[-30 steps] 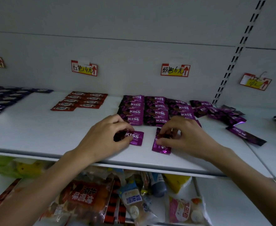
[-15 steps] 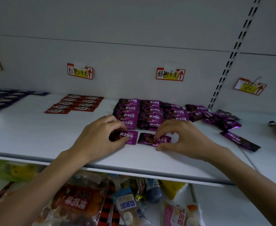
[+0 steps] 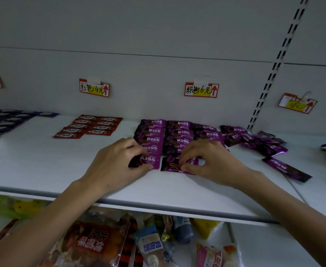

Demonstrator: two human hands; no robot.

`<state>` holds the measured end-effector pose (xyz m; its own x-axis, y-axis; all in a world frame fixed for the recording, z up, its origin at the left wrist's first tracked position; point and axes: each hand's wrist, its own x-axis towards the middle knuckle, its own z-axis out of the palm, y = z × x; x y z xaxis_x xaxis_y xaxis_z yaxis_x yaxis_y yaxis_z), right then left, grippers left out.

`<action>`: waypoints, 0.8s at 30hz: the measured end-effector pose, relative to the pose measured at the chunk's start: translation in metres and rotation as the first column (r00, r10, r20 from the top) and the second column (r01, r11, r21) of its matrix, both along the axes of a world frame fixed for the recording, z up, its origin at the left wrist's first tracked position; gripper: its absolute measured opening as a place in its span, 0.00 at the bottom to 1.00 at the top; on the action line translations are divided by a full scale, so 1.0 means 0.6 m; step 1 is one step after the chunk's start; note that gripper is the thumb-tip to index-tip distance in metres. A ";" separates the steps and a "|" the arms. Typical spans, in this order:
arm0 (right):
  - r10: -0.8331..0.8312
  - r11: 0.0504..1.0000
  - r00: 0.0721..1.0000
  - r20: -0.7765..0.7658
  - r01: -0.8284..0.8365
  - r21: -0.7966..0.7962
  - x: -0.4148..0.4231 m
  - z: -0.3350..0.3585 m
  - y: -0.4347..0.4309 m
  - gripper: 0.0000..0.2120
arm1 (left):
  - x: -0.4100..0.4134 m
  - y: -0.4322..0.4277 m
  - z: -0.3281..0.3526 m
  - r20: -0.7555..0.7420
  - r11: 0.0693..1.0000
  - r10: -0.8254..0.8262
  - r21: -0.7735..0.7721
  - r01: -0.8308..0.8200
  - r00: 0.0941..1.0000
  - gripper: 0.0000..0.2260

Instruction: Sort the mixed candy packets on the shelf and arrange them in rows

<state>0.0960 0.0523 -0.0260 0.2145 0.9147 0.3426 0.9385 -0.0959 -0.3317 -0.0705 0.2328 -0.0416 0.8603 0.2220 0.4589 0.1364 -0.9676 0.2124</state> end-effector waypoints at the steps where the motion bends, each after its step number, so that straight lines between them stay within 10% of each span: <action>1: -0.002 1.000 1.000 0.007 0.002 0.011 0.000 -0.001 0.001 0.05 | 0.000 0.001 0.000 0.000 1.000 -0.001 -0.003 0.001 1.000 0.25; 16: -0.294 0.942 0.954 -0.051 0.298 0.155 0.065 0.025 -0.072 0.07 | 0.087 -0.062 0.031 0.060 0.978 -0.165 -0.117 0.171 0.985 0.24; 24: -0.548 0.835 0.836 0.020 0.548 -0.053 0.155 0.023 -0.192 0.17 | 0.249 -0.184 0.034 -0.056 0.915 -0.383 -0.159 0.370 0.922 0.17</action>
<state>0.1893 -0.0628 -0.0123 0.6852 0.6646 0.2980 0.7280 -0.6127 -0.3075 0.0789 0.1225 -0.0215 0.9269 -0.0681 0.3690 -0.2086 -0.9109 0.3560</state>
